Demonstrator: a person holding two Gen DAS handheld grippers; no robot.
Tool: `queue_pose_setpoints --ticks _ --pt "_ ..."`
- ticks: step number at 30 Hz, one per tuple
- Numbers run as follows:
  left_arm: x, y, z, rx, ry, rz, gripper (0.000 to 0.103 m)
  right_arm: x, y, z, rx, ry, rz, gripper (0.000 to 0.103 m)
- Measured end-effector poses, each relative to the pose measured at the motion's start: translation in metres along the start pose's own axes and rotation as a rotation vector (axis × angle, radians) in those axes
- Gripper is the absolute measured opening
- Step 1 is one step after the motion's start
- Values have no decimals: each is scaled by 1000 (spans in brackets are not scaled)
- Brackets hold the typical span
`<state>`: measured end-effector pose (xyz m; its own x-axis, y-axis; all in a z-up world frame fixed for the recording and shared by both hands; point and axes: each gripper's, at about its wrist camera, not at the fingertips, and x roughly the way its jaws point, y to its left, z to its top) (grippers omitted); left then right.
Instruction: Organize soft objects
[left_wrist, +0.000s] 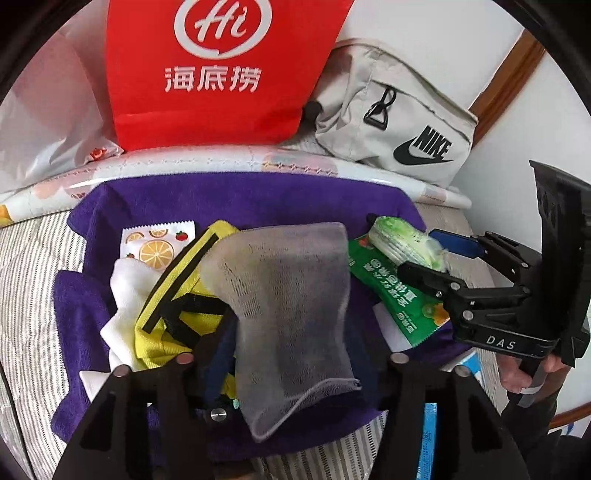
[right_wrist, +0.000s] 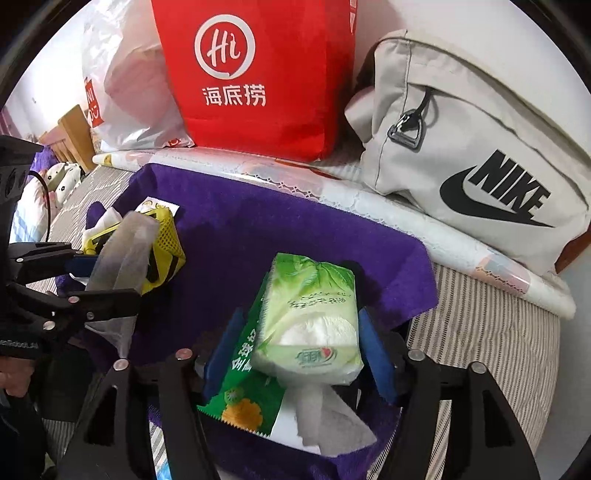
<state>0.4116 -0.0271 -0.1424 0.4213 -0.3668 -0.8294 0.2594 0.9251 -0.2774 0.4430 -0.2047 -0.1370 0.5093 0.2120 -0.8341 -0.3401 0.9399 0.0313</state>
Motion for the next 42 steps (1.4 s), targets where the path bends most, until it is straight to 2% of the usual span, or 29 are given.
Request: queue_pose_setpoints --ticks 1,3,7,10,12,18,20,23,26,29,32,35,38,40,42 --pt "-4 0 0 0 -10 11 68 -3 0 0 2 -7 -2 70" --pt "-11 -1 1 1 -28 25 75 -10 2 -1 2 -16 -3 71" --pt "-24 0 0 -3 -56 11 83 -24 4 -3 8 -38 -13 72" --pt "-28 1 -3 -10 -45 19 84 -35 6 -6 18 -55 -12 73" --pt "-30 1 -5 -17 -40 22 84 -42 7 -8 25 -67 -18 77" --pt "-48 -3 -18 -20 -45 47 84 -69 12 -19 75 -119 -4 78" --pt "-58 -8 -25 -6 -49 82 84 -78 16 -23 83 -136 -25 80" --pt "-73 -14 -35 -5 -56 89 84 -100 28 -34 71 -168 -75 82" --pt "-93 -22 -48 -13 -71 86 84 -120 32 -46 123 -180 -43 82" --pt "-115 -32 -62 -5 -92 120 85 -143 37 -60 184 -195 13 82" --pt "-140 -45 -81 13 -125 138 87 -163 50 -78 193 -212 -24 82" --pt "-158 -56 -100 24 -152 156 90 -181 57 -99 221 -219 -23 83" --pt "-176 -67 -121 36 -175 168 90 -203 68 -125 245 -225 -58 90" --pt "-187 -74 -135 42 -191 166 90 -216 75 -137 253 -249 -64 91" --pt "-198 -81 -150 42 -207 161 91 -232 83 -154 266 -272 -60 96"
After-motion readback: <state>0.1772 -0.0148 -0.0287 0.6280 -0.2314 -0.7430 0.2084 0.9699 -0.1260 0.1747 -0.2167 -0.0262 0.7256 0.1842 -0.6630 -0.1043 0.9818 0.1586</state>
